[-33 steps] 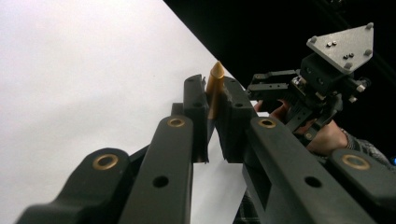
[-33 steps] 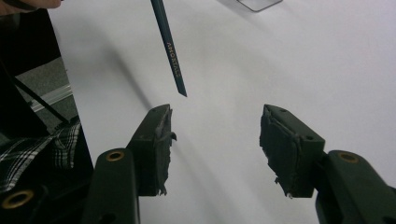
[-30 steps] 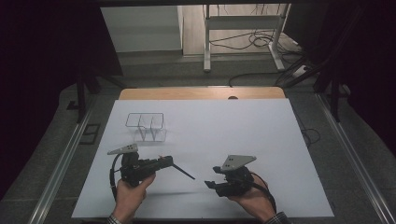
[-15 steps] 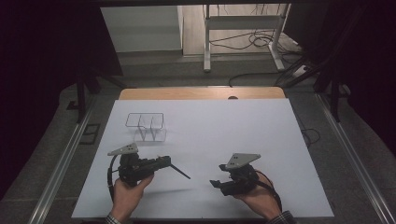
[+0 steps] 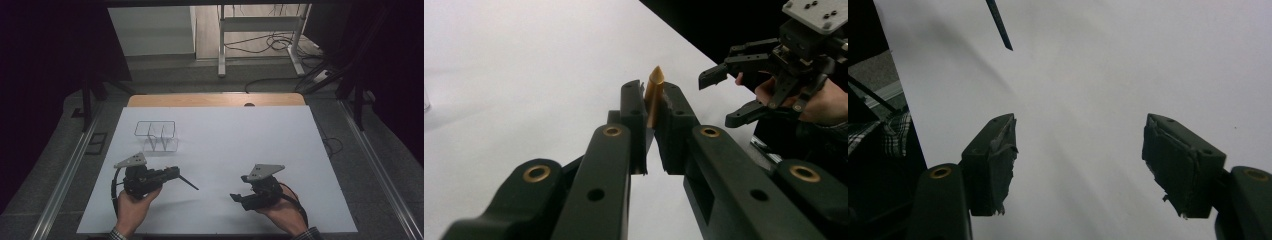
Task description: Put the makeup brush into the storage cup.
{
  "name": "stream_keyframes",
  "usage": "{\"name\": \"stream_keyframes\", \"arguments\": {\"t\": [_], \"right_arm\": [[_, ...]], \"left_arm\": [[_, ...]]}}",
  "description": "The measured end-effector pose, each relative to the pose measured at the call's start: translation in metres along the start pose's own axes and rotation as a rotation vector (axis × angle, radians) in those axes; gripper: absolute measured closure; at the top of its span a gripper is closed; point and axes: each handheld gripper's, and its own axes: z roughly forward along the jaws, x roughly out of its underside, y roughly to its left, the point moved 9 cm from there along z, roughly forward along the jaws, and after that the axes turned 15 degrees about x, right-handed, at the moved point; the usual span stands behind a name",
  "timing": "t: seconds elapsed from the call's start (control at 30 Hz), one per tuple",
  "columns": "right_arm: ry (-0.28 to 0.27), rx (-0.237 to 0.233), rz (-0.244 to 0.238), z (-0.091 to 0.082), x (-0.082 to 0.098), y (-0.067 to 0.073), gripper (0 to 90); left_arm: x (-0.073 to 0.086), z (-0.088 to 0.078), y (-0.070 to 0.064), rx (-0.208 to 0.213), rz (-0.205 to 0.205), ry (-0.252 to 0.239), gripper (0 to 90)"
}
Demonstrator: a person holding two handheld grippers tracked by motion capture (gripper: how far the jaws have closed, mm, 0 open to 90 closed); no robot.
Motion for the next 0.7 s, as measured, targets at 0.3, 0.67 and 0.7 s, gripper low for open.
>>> {"name": "stream_keyframes", "arguments": {"t": [0.3,0.67,0.7], "right_arm": [[0.012,0.015,0.008,-0.004,0.008,-0.007,25.3],[0.006,0.038,0.021,-0.010,0.013,-0.015,19.7],[0.008,0.038,0.024,-0.010,0.014,-0.015,19.4]], "left_arm": [[0.001,-0.004,0.002,-0.037,0.033,0.030,83.7],[0.000,-0.012,0.004,-0.072,0.059,0.045,83.6],[-0.001,-0.013,0.004,-0.077,0.062,0.047,83.6]]}}
